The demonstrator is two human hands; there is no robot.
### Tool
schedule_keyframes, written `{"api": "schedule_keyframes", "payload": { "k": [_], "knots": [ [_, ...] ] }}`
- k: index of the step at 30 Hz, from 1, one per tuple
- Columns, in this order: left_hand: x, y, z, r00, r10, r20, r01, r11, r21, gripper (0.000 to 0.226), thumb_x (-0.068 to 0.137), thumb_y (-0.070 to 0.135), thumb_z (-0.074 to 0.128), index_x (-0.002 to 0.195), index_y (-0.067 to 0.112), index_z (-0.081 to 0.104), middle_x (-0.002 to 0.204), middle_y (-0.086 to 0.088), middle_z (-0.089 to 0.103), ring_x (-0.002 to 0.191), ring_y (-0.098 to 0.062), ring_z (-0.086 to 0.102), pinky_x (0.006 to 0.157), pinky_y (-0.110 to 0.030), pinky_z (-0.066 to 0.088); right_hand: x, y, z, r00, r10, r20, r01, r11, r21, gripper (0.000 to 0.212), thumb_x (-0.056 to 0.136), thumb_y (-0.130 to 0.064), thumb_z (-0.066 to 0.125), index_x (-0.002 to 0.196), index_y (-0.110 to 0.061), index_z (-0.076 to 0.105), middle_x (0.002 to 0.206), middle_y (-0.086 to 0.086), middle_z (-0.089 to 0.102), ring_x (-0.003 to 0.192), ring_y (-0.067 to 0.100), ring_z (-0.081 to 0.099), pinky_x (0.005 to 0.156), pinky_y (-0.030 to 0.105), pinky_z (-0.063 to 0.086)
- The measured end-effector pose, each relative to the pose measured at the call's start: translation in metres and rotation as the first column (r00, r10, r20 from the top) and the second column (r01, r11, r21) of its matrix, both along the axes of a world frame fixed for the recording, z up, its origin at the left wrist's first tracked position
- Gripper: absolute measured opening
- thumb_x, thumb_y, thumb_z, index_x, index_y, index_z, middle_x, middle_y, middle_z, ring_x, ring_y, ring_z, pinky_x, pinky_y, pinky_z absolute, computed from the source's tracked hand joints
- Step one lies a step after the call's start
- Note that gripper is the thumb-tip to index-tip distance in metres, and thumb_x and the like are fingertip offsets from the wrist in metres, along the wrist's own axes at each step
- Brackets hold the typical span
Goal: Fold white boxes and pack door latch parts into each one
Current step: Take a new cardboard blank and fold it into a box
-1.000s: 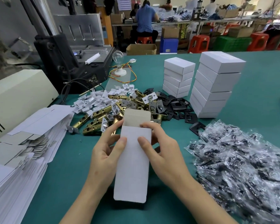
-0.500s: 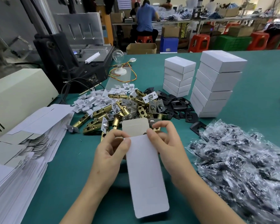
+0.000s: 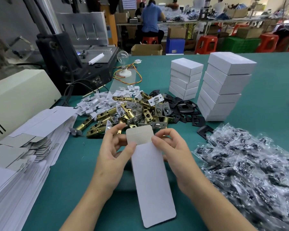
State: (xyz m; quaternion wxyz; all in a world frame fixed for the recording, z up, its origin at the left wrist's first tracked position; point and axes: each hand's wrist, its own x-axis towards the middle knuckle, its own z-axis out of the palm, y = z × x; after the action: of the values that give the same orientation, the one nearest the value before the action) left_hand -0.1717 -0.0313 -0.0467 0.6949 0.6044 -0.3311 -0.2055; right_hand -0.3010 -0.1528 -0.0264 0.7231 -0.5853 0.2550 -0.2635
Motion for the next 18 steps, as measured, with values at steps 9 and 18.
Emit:
{"api": "schedule_keyframes", "payload": {
  "k": [9, 18],
  "knots": [
    [-0.0009, 0.0017, 0.0043, 0.984, -0.068, -0.167, 0.081, 0.994, 0.075, 0.037, 0.088, 0.021, 0.067, 0.119, 0.041, 0.074, 0.118, 0.001, 0.075, 0.112, -0.026, 0.071, 0.096, -0.043, 0.06, -0.0007, -0.0052, -0.004, 0.998, 0.064, -0.021, -0.062, 0.996, 0.067, 0.021, 0.095, -0.019, 0.07, 0.116, -0.025, 0.07, 0.099, 0.001, 0.079, 0.086, 0.014, 0.074, 0.067, 0.023, 0.058],
    [-0.001, 0.0006, 0.0038, 0.989, -0.098, -0.108, 0.116, 0.979, 0.169, 0.02, 0.098, 0.039, 0.062, 0.098, 0.026, 0.077, 0.108, 0.0, 0.08, 0.099, -0.022, 0.075, 0.08, -0.034, 0.062, 0.0001, -0.0045, -0.0071, 0.998, 0.029, -0.047, -0.035, 0.991, -0.131, 0.014, 0.095, -0.017, 0.071, 0.089, -0.029, 0.074, 0.095, 0.004, 0.076, 0.083, 0.007, 0.067, 0.068, 0.018, 0.05]
  ]
}}
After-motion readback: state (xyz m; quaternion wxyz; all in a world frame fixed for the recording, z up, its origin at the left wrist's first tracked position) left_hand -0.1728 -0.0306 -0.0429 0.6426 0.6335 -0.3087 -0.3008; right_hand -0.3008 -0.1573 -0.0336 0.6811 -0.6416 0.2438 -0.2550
